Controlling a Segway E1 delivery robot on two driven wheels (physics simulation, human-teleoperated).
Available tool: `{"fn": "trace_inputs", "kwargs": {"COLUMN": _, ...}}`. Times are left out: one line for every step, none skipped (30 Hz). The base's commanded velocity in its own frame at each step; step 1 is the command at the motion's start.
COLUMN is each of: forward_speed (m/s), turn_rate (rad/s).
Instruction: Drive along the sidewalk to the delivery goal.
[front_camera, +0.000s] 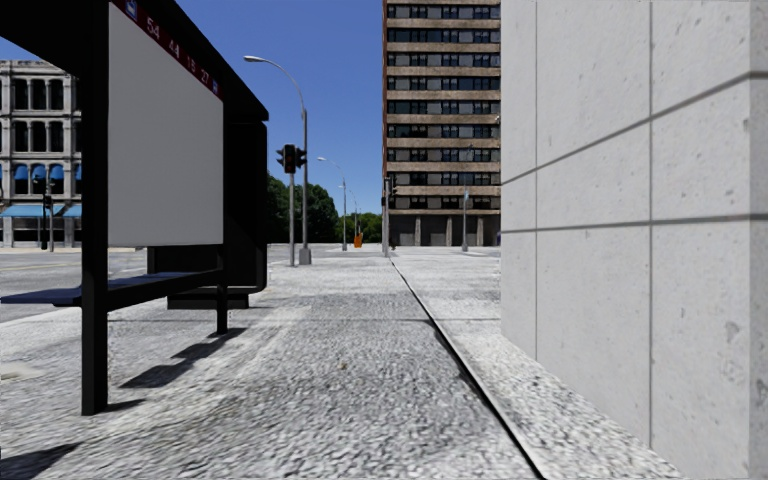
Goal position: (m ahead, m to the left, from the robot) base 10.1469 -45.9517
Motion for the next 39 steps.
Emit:
{"fn": "trace_inputs", "kwargs": {"forward_speed": 2.00, "turn_rate": 0.00}}
{"fn": "trace_inputs", "kwargs": {"forward_speed": 2.00, "turn_rate": 0.00}}
{"fn": "trace_inputs", "kwargs": {"forward_speed": 2.00, "turn_rate": 0.00}}
{"fn": "trace_inputs", "kwargs": {"forward_speed": 2.00, "turn_rate": 0.00}}
{"fn": "trace_inputs", "kwargs": {"forward_speed": 2.00, "turn_rate": 0.00}}
{"fn": "trace_inputs", "kwargs": {"forward_speed": 2.00, "turn_rate": 0.00}}
{"fn": "trace_inputs", "kwargs": {"forward_speed": 2.00, "turn_rate": 0.00}}
{"fn": "trace_inputs", "kwargs": {"forward_speed": 2.00, "turn_rate": 0.00}}
{"fn": "trace_inputs", "kwargs": {"forward_speed": 2.00, "turn_rate": 0.00}}
{"fn": "trace_inputs", "kwargs": {"forward_speed": 2.00, "turn_rate": 0.00}}
{"fn": "trace_inputs", "kwargs": {"forward_speed": 2.00, "turn_rate": 0.00}}
{"fn": "trace_inputs", "kwargs": {"forward_speed": 2.00, "turn_rate": 0.00}}
{"fn": "trace_inputs", "kwargs": {"forward_speed": 2.00, "turn_rate": 0.00}}
{"fn": "trace_inputs", "kwargs": {"forward_speed": 2.00, "turn_rate": 0.00}}
{"fn": "trace_inputs", "kwargs": {"forward_speed": 2.00, "turn_rate": 0.00}}
{"fn": "trace_inputs", "kwargs": {"forward_speed": 2.00, "turn_rate": 0.00}}
{"fn": "trace_inputs", "kwargs": {"forward_speed": 2.00, "turn_rate": 0.00}}
{"fn": "trace_inputs", "kwargs": {"forward_speed": 2.00, "turn_rate": 0.00}}
{"fn": "trace_inputs", "kwargs": {"forward_speed": 2.00, "turn_rate": 0.00}}
{"fn": "trace_inputs", "kwargs": {"forward_speed": 2.00, "turn_rate": 0.00}}
{"fn": "trace_inputs", "kwargs": {"forward_speed": 2.00, "turn_rate": 0.00}}
{"fn": "trace_inputs", "kwargs": {"forward_speed": 2.00, "turn_rate": 0.00}}
{"fn": "trace_inputs", "kwargs": {"forward_speed": 2.00, "turn_rate": 0.00}}
{"fn": "trace_inputs", "kwargs": {"forward_speed": 2.00, "turn_rate": 0.00}}
{"fn": "trace_inputs", "kwargs": {"forward_speed": 2.00, "turn_rate": 0.00}}
{"fn": "trace_inputs", "kwargs": {"forward_speed": 2.00, "turn_rate": 0.00}}
{"fn": "trace_inputs", "kwargs": {"forward_speed": 2.00, "turn_rate": 0.00}}
{"fn": "trace_inputs", "kwargs": {"forward_speed": 2.00, "turn_rate": 0.00}}
{"fn": "trace_inputs", "kwargs": {"forward_speed": 2.00, "turn_rate": 0.00}}
{"fn": "trace_inputs", "kwargs": {"forward_speed": 2.00, "turn_rate": 0.00}}
{"fn": "trace_inputs", "kwargs": {"forward_speed": 2.00, "turn_rate": 0.00}}
{"fn": "trace_inputs", "kwargs": {"forward_speed": 2.00, "turn_rate": 0.00}}
{"fn": "trace_inputs", "kwargs": {"forward_speed": 2.00, "turn_rate": 0.00}}
{"fn": "trace_inputs", "kwargs": {"forward_speed": 2.00, "turn_rate": 0.00}}
{"fn": "trace_inputs", "kwargs": {"forward_speed": 2.00, "turn_rate": 0.00}}
{"fn": "trace_inputs", "kwargs": {"forward_speed": 2.00, "turn_rate": 0.00}}
{"fn": "trace_inputs", "kwargs": {"forward_speed": 2.00, "turn_rate": 0.00}}
{"fn": "trace_inputs", "kwargs": {"forward_speed": 2.00, "turn_rate": 0.00}}
{"fn": "trace_inputs", "kwargs": {"forward_speed": 2.00, "turn_rate": 0.00}}
